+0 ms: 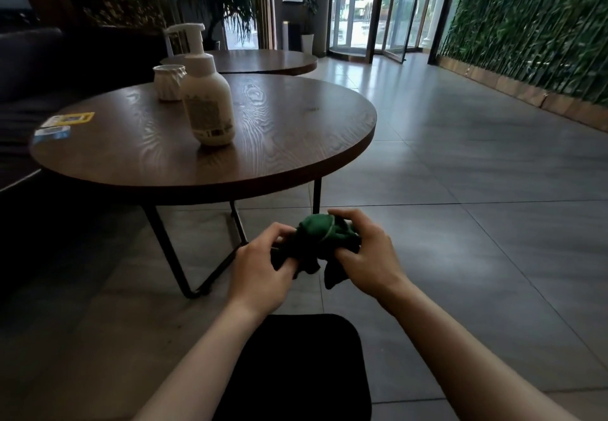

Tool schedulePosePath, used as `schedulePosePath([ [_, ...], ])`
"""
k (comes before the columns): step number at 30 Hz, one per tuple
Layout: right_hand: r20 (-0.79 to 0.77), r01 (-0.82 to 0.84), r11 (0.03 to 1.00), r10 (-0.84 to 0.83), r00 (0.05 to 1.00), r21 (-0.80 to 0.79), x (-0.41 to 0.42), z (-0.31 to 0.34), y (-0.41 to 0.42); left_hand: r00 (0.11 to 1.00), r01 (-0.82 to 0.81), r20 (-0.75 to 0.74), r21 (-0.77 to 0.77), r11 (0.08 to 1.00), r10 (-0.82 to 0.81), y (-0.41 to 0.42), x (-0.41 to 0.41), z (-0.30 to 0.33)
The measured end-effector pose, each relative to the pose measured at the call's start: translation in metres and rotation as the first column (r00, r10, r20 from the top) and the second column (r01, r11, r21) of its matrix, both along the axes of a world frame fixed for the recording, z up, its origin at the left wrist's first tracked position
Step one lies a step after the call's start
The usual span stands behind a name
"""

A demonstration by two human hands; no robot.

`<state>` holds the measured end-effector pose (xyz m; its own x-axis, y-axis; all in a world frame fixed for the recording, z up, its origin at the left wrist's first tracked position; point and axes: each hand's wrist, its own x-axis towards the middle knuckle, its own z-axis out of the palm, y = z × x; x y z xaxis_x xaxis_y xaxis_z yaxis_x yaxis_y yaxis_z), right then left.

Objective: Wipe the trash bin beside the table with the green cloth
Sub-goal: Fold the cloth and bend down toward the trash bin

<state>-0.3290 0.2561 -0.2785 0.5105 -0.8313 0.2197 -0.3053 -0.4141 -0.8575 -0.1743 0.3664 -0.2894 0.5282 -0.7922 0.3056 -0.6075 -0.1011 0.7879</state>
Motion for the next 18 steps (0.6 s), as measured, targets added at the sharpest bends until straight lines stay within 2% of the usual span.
schedulePosePath([
  [3, 0.161, -0.122, 0.935, 0.072, 0.984, 0.332, 0.0, -0.005, 0.015, 0.972, -0.044, -0.233, -0.024, 0.999, 0.037, 0.005, -0.014, -0.009],
  [6, 0.297, -0.261, 0.804, 0.11, 0.949, 0.535, -0.002, -0.019, 0.031, 0.926, -0.092, -0.372, -0.064, 0.994, 0.062, 0.011, -0.031, -0.021],
  [7, 0.303, -0.276, 0.781, 0.118, 0.946, 0.56, -0.002, -0.026, 0.036, 0.929, -0.084, -0.366, -0.066, 0.994, 0.054, 0.014, -0.036, -0.025],
  [9, 0.284, -0.223, 0.818, 0.077, 0.956, 0.53, -0.003, -0.038, 0.041, 0.936, 0.017, -0.349, -0.053, 0.998, -0.034, 0.02, -0.043, -0.032],
  [12, 0.321, -0.068, 0.861, -0.113, 0.94, 0.503, -0.008, -0.051, 0.04, 0.863, 0.307, -0.418, -0.016, 0.952, -0.285, 0.04, -0.041, -0.046],
  [14, 0.317, -0.021, 0.86, -0.165, 0.934, 0.51, -0.017, -0.057, 0.036, 0.903, 0.36, -0.293, 0.112, 0.926, -0.315, 0.062, -0.032, -0.062],
  [16, 0.32, -0.007, 0.842, -0.197, 0.927, 0.54, -0.028, -0.06, 0.031, 0.959, 0.275, -0.027, 0.348, 0.896, -0.284, 0.088, -0.02, -0.083],
  [18, 0.326, 0.001, 0.832, -0.219, 0.92, 0.555, -0.039, -0.063, 0.024, 0.916, 0.259, 0.11, 0.572, 0.779, -0.385, 0.114, -0.014, -0.105],
])
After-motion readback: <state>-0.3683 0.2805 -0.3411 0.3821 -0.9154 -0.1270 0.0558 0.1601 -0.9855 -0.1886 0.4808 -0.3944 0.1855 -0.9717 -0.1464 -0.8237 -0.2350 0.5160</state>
